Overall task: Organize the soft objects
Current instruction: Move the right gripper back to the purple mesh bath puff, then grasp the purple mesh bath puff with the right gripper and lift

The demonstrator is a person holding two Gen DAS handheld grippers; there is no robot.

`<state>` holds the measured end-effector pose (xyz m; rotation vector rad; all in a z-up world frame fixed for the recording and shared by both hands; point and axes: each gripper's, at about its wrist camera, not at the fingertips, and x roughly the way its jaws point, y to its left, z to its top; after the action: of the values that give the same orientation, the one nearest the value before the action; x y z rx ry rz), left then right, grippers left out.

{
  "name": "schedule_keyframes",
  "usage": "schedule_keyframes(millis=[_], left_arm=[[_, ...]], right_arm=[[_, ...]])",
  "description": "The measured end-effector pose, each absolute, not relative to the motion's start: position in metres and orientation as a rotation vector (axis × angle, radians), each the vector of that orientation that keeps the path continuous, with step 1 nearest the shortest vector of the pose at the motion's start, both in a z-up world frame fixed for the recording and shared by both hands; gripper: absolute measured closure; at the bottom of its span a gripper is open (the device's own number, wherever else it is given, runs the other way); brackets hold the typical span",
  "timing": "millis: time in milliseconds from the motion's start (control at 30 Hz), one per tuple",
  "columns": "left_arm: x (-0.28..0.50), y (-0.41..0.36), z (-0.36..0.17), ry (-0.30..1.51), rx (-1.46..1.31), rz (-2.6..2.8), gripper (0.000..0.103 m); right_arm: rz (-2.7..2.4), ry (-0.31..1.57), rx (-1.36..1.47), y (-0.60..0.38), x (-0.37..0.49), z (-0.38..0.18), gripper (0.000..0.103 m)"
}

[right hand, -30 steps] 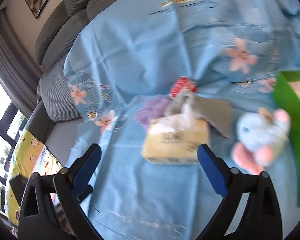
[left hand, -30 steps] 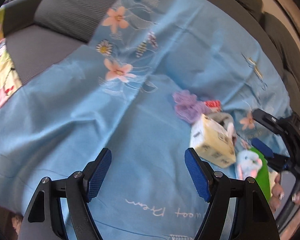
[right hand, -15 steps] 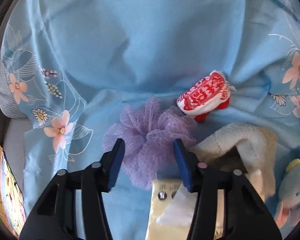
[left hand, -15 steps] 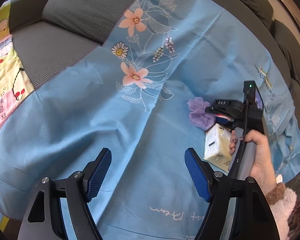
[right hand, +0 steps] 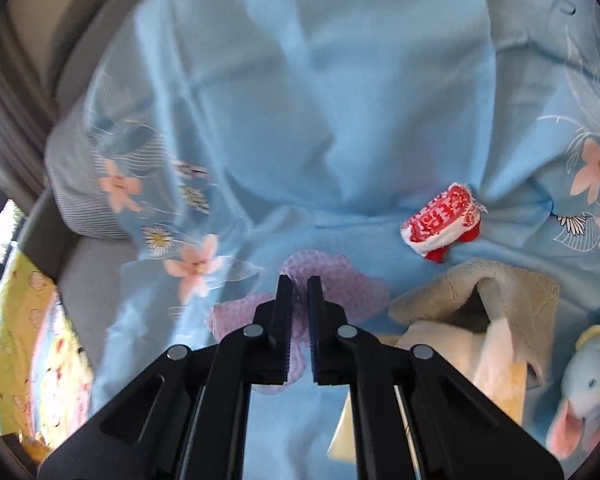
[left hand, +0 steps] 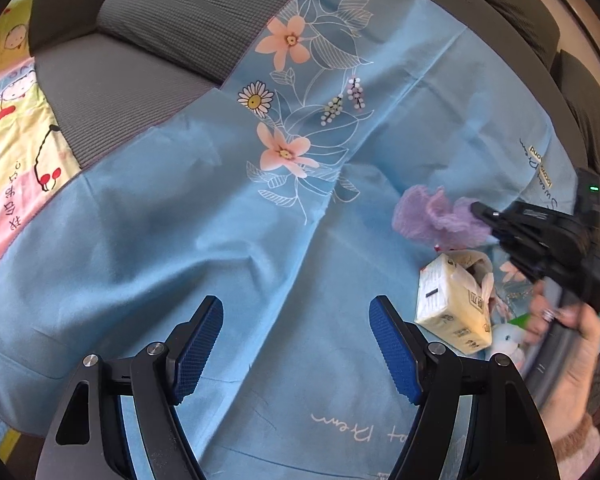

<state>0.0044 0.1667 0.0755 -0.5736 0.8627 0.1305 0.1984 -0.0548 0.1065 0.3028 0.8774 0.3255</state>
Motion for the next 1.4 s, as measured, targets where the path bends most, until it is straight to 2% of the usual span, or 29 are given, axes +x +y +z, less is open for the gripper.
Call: schedule_keyframes(millis=[233,667,733,767,800,867,900,1000,1167,1267,1333,1367,1400], left_arm=[[0.001,0.155,0.077,0.873,-0.526,0.119,0.027],[-0.005,0.133,0.069,0.920,-0.478,0.071,0.027],[-0.004,0.127,0.067,0.931,-0.466,0.054,0.027],[-0.004,0.124,0.066,0.940,-0.462,0.040,0.027],[-0.003,0.120,0.064,0.952,-0.461,0.022,0.027],[-0.001,0.110,0.058,0.987,-0.462,-0.025,0.027],[-0.001,0.105,0.056,1.000,-0.461,-0.044,0.027],[0.002,0.084,0.048,1.067,-0.446,-0.135,0.027],[-0.001,0.059,0.033,1.134,-0.459,-0.207,0.027],[-0.003,0.045,0.027,1.161,-0.435,-0.243,0.032],[-0.005,0.039,0.028,1.136,-0.404,-0.245,0.043],[-0.006,0.035,0.027,1.135,-0.394,-0.255,0.055],[-0.005,0.033,0.025,1.141,-0.386,-0.267,0.061]], right_arm=[[0.471,0.830,0.278,-0.061,0.109,0.129,0.096],[0.486,1.000,0.234,-0.085,0.022,0.064,0.092],[0.449,1.042,0.221,-0.091,0.021,0.057,0.087],[0.433,1.048,0.231,-0.095,0.020,0.055,0.080],[0.413,1.053,0.244,-0.102,0.022,0.055,0.065],[0.398,1.035,0.270,-0.113,0.021,0.059,0.041],[0.389,1.010,0.288,-0.119,0.020,0.062,0.038],[0.367,0.995,0.297,-0.127,0.022,0.065,0.037],[0.399,1.083,0.336,-0.122,0.028,0.042,0.037],[0.433,1.118,0.376,-0.118,0.031,0.029,0.038],[0.444,1.149,0.392,-0.115,0.032,0.020,0.041],[0.455,1.156,0.399,-0.113,0.033,0.017,0.049],[0.468,1.168,0.403,-0.111,0.034,0.014,0.060]])
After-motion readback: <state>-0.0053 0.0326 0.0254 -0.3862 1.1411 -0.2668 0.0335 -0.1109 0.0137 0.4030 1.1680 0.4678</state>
